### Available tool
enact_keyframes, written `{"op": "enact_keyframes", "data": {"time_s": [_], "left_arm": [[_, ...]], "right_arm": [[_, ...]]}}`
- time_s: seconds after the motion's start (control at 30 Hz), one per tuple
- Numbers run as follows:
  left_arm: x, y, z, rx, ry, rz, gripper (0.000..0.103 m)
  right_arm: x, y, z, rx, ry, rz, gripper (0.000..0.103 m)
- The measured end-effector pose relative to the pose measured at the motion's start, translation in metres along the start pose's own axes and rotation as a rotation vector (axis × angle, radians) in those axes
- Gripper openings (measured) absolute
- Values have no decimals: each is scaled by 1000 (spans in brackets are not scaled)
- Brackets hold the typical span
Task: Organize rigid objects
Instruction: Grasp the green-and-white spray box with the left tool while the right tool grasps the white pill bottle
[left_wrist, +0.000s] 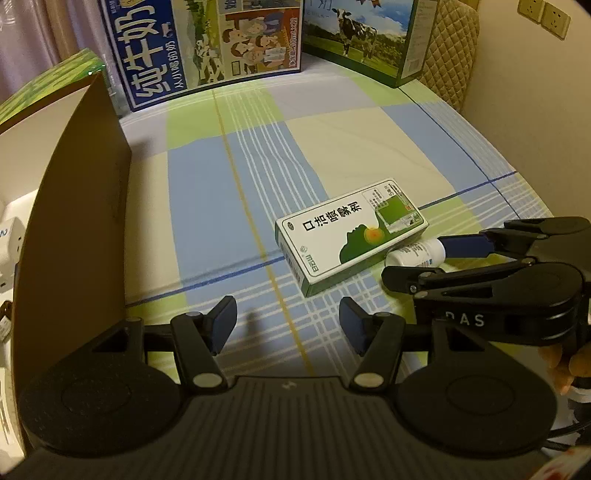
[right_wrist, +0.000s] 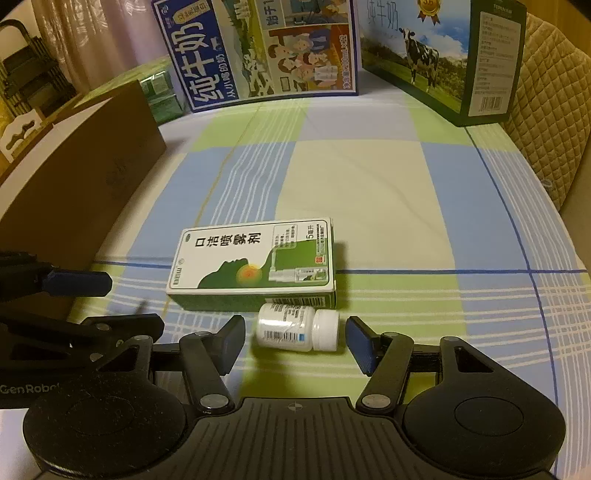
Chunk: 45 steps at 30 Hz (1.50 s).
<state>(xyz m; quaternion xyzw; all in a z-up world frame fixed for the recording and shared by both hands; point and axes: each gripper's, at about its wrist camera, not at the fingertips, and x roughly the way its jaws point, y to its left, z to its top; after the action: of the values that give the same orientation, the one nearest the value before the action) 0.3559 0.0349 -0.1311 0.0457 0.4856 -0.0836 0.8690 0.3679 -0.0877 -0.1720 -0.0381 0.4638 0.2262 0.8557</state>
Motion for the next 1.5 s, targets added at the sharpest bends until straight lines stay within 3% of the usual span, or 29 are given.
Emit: {"op": "enact_keyframes", "data": {"time_s": [0.07, 0.13, 0.33, 0.63, 0.8, 1.0, 1.2, 1.5], "left_arm": [[4, 0, 2, 4, 7, 3, 57], [8, -1, 2, 7, 13, -3, 57], [16, -5, 1, 25, 25, -4, 57], [21, -15, 3, 18, 35, -27, 55], [31, -26, 7, 8, 34, 51, 53], [31, -39, 5, 32, 6, 35, 52], [36, -45, 6, 56, 2, 84, 52], [31, -80, 4, 102, -7, -25, 50]], "right_arm": [[2, -1, 0, -5, -2, -7, 47], [3, -3, 0, -14, -4, -12, 44], [-3, -20, -2, 11, -13, -48, 44], [-28, -80, -16, 134, -17, -138, 44], [-41, -99, -23, 172, -18, -167, 44], [-55, -110, -30, 198, -29, -176, 44], [-66, -122, -36, 220, -38, -189, 44], [-77, -141, -44, 252, -42, -213, 44]]}}
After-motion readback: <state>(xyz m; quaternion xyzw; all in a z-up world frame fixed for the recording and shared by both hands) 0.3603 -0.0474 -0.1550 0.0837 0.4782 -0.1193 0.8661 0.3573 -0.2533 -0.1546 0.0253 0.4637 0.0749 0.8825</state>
